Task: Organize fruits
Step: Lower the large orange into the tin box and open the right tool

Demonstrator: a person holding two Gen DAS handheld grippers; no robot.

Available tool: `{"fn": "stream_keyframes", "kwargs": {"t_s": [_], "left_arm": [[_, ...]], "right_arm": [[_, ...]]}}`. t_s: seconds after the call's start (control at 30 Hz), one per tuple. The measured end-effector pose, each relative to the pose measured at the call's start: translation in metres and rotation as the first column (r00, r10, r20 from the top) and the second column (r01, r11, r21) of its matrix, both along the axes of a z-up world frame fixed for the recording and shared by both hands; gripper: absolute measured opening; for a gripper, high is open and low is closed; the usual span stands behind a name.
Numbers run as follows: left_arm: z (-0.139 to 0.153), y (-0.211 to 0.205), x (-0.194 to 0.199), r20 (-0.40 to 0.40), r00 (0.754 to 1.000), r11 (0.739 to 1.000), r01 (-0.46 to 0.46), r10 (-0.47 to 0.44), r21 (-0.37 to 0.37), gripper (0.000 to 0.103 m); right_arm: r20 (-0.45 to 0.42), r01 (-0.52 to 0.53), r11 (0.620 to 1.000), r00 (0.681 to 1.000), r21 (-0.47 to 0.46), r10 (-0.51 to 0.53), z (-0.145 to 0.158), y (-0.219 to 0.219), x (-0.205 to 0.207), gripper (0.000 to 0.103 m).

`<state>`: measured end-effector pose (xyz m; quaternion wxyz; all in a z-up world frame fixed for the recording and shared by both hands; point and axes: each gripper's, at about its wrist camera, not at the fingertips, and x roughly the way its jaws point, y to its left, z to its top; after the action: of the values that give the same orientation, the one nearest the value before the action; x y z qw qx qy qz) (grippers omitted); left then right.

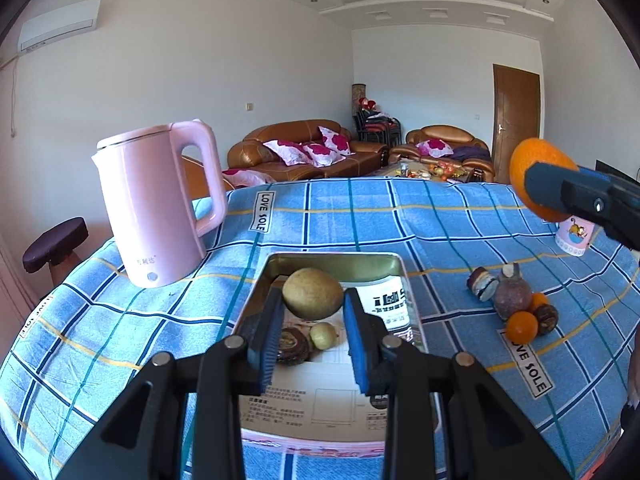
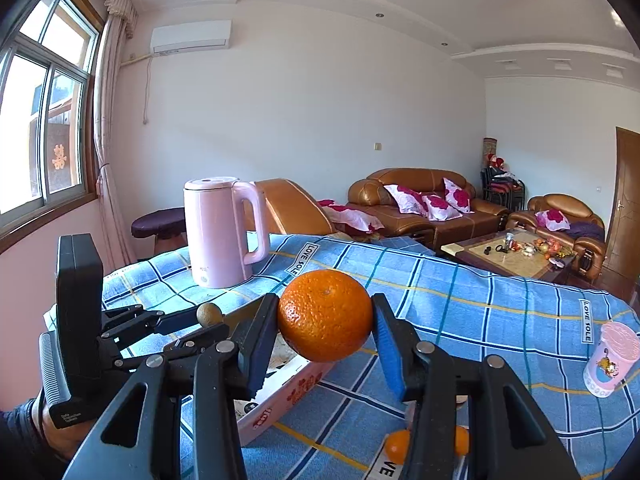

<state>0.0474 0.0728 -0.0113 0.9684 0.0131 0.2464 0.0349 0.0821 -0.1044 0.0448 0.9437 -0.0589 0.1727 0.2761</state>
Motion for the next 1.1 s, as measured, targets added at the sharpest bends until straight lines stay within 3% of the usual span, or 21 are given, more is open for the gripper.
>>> {"fn": "stream_keyframes", "kwargs": {"t_s": [0.5,1.1], "left_arm": [[-0.026,0.025,0.021,-0.091,0.995,0.999,-0.042,0.044,0.02,0.032],[-0.041,0.027,0.035,-0.179,0.984,1.0,-0.021,0.024,0.016,0.032]], "right_arm": [[-0.165,-0.08,0.993,0.984,-0.086,0.065,-0.071,0.059,0.046,0.048],[-0.21,-0.102,0.984,0.975,-0.145,0.07,-0.098,0.081,0.056,0.048]]}}
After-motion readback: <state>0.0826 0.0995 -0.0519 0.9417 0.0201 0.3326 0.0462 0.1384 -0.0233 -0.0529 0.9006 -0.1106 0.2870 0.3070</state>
